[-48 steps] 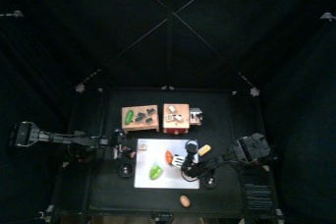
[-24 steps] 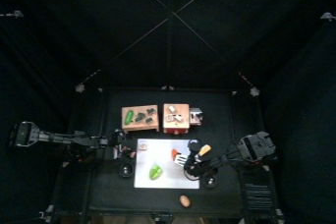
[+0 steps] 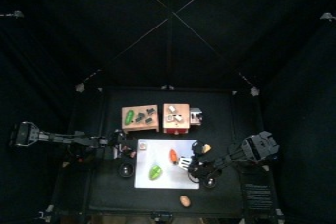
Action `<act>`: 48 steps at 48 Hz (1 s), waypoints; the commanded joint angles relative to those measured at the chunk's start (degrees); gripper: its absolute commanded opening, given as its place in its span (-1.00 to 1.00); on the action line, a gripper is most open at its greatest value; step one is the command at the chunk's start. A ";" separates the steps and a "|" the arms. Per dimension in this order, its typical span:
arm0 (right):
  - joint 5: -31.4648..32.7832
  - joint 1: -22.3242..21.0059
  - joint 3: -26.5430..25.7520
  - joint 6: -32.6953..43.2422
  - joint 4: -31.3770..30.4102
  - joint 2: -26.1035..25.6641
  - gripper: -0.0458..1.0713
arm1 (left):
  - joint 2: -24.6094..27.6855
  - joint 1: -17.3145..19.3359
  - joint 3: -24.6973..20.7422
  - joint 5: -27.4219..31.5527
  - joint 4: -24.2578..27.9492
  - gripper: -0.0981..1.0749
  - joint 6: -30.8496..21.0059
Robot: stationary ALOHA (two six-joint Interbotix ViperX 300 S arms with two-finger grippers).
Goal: Reorient carrot for cutting
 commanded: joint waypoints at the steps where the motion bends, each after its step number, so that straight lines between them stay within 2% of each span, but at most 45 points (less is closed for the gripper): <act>1: -0.18 -0.18 -1.76 0.09 -0.79 -0.53 0.87 | 0.00 -0.09 -0.62 -0.18 -0.09 0.79 0.00; 12: -0.62 -0.26 -4.04 0.09 -2.11 1.32 0.87 | 0.00 0.00 -0.53 -0.18 -0.09 0.79 0.00; 31: -0.44 -0.26 -3.25 0.00 -2.02 1.05 0.87 | 0.00 -0.09 -0.53 -0.18 -0.09 0.79 0.00; 42: 2.55 0.09 -0.53 -0.09 -2.55 -5.10 0.87 | 0.00 -0.09 -0.53 -0.18 -0.09 0.79 0.00; 48: 4.66 0.09 1.76 -0.18 -9.76 -11.78 0.87 | 0.00 0.00 -0.53 -0.18 -0.09 0.79 0.00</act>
